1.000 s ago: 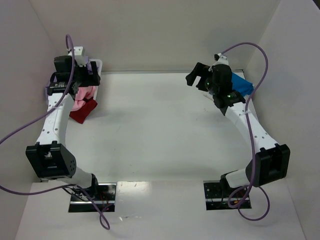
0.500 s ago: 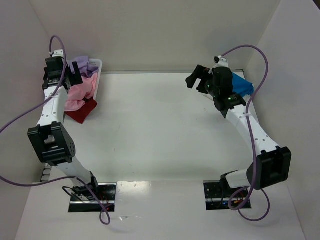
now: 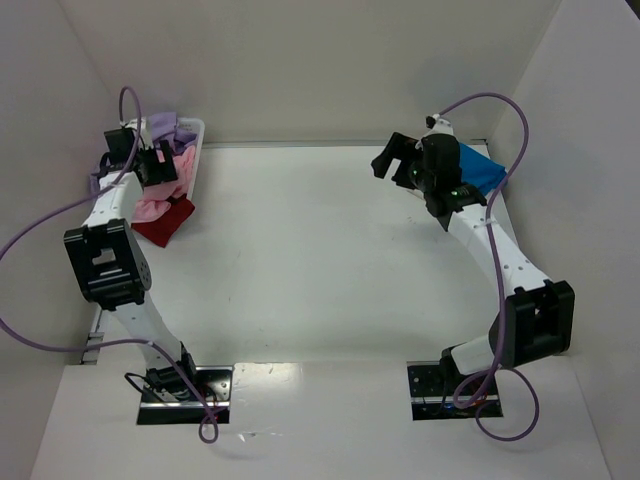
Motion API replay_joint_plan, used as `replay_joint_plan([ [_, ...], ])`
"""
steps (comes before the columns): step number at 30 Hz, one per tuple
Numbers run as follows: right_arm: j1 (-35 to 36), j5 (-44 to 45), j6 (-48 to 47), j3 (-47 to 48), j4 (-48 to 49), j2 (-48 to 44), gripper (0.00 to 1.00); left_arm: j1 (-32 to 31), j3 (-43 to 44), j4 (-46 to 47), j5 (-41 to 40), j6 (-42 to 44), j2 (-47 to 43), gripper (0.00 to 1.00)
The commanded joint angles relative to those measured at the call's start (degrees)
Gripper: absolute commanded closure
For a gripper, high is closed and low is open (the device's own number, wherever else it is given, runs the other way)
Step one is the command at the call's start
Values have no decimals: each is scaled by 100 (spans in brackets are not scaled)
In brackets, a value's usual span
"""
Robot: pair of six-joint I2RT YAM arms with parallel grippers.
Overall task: Fold and stack the t-shirts
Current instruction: Grab crumpled tshirt from bin with the left arm
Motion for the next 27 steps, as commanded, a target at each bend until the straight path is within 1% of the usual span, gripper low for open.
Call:
replay_joint_plan([
  [1,-57,16,19,-32,305,44,0,4,206,165,434,111,214,11],
  [2,-110,16,19,-32,305,44,0,4,206,113,434,111,214,18],
  [3,-110,16,19,-32,305,44,0,4,206,112,364,59,214,18],
  [4,-110,16,19,-32,305,44,0,4,206,34,311,58,214,24],
  [5,-110,16,19,-32,305,44,0,4,206,33,241,58,214,27],
  [6,-110,16,19,-32,305,44,0,4,206,-28,118,58,214,32],
  [7,-110,16,19,-32,305,-8,0,4,137,-28,56,6,153,43],
  [8,-162,16,19,-32,358,-8,0,4,58,-28,56,5,152,50],
  [9,-163,16,19,-32,358,-8,0,4,57,-28,3,-56,-4,62],
  [11,-163,-37,72,-32,358,-8,0,4,4,-28,3,-108,-215,76],
  [12,-163,-115,72,-32,358,-8,0,4,4,-89,3,-170,-304,90],
  [13,-163,-116,72,-32,358,-8,0,4,56,-90,64,-223,-505,98],
  [14,-163,-168,72,-32,358,-8,0,4,135,-142,151,-319,-620,100],
  [17,-163,-169,134,21,358,-131,0,4,477,-265,547,-460,-1199,100],
  [19,-163,-230,186,21,358,-263,0,4,811,-414,828,-583,-1366,100],
  [20,-163,-291,186,21,358,-368,0,4,1169,-580,1125,-584,-1516,100],
  [22,-163,-292,186,21,358,-474,0,4,1488,-713,1513,-758,-1674,100],
  [24,-163,-344,186,-31,297,-675,0,4,1770,-775,2302,-873,-2043,100],
  [27,-163,-458,186,-102,297,-860,0,-329,2078,-959,2910,-874,-2273,100],
])
